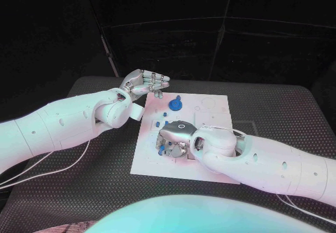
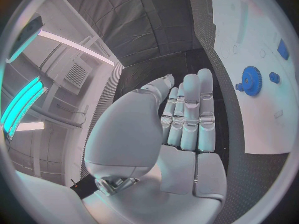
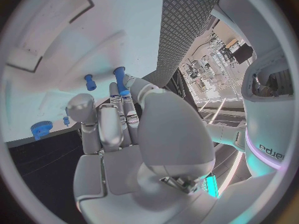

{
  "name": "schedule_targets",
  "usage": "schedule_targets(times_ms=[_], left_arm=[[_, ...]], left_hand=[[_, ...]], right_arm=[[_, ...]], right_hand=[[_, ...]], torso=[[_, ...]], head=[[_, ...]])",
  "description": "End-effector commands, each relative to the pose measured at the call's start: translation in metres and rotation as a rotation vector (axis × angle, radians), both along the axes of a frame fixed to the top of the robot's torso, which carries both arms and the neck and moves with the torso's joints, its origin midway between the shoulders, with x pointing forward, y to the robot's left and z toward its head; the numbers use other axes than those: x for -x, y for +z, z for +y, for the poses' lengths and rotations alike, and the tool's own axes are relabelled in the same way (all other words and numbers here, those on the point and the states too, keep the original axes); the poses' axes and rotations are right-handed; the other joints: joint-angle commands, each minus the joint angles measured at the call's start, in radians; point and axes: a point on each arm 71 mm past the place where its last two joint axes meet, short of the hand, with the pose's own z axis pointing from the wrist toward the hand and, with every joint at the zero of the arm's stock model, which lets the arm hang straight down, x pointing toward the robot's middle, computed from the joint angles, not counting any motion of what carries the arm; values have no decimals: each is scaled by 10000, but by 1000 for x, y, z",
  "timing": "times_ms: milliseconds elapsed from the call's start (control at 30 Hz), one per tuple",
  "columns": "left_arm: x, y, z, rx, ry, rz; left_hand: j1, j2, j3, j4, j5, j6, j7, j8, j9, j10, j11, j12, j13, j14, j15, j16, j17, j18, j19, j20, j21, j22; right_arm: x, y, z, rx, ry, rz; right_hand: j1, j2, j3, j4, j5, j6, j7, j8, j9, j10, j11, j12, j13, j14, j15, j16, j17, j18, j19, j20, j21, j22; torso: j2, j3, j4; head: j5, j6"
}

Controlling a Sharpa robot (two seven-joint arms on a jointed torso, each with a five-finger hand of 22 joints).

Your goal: Assemble the parts on the task board

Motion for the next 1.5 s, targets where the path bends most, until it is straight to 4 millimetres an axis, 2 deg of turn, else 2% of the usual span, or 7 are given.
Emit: schedule_targets(times_ms=[33, 533, 900, 1067, 1233, 1333, 1500], left_arm=[[0, 2, -1, 89, -79, -34], [0, 1, 0, 81, -101, 1], [0, 1, 1, 70, -121, 40], [0, 1, 3, 51, -94, 46], [1, 1, 5, 24, -49, 49], [1, 1, 7, -2, -4, 55], [1, 1, 8, -31, 37, 76]], left_hand=[[-1, 95, -13, -57, -62, -12, 5, 60, -2, -45, 3, 94, -1, -56, 29, -31, -20, 134, -44, 25, -55, -19], [-1, 95, -13, -57, -62, -12, 5, 60, -2, -45, 3, 94, -1, -56, 29, -31, -20, 134, -44, 25, -55, -19], [-13, 91, -24, -56, -65, -20, 8, 60, -3, -58, 7, 103, -2, -59, 31, -35, -27, 133, -44, 27, -64, -25], [-13, 91, -24, -56, -65, -20, 8, 60, -3, -58, 7, 103, -2, -59, 31, -35, -27, 133, -44, 27, -64, -25], [-13, 91, -24, -56, -65, -20, 8, 60, -3, -58, 7, 103, -2, -59, 31, -35, -27, 133, -44, 27, -64, -25], [-13, 91, -24, -56, -65, -20, 8, 60, -3, -58, 7, 103, -2, -59, 31, -35, -27, 133, -44, 27, -64, -25], [-20, 88, -31, -56, -66, -24, 7, 61, -3, -66, 8, 110, -2, -63, 33, -39, -32, 133, -46, 28, -71, -29]], right_arm=[[3, -3, 2, 210, 228, 34], [4, -2, 1, -290, 128, -165], [10, 8, -14, -2066, -153, -332], [9, 17, -47, -2657, -904, -56], [-8, 36, -95, -3259, -2816, 640], [-17, 40, -135, -3222, -4500, 1303], [-21, 38, -178, -2843, -6464, 1751]], right_hand=[[-226, -116, -34, 64, 63, -220, 87, -42, -11, -357, 122, -218, -60, 176, 127, -69, -128, 14, -154, 41, -114, -163], [-498, -341, -287, -29, 52, -1343, 142, -34, -9, -1516, 315, -553, -43, -43, 303, -436, -805, 249, -893, 240, -840, -1356], [-443, -246, -1685, -106, 53, -2931, -120, -49, -10, -2811, 492, -156, 15, -611, 462, -1147, -2012, 561, -2013, 398, -2207, -3309], [-437, -125, -2114, -6, 108, -2657, -3, 7, 31, -2564, 392, 323, 71, -531, 388, -1070, -1936, 534, -1822, 355, -2175, -3213], [-1011, -14, -2699, 518, 288, -1821, 241, 262, 138, -1191, 243, 1298, 253, -148, 263, -616, -1236, 357, -1044, 237, -1583, -2267], [-1522, -90, -3220, 1049, 535, -1329, -16, 543, 202, 389, -117, 2226, 676, 212, -14, 31, -133, 137, -147, 17, -766, -981], [-1864, -169, -4498, 2034, 736, -1419, -271, 964, 259, 1240, -400, 3712, 1821, 426, -275, 648, 894, -20, 404, -287, -230, -146]], torso=[[-5, 0, -1], [0, 7, -5], [-10, 10, -12], [-27, -2, -38], [-34, -6, -55], [-80, -21, -107], [-111, -49, -177]], head=[[4, -1], [5, -1], [-27, -1], [-94, -1], [-356, -1], [-510, -1], [-750, 88]])
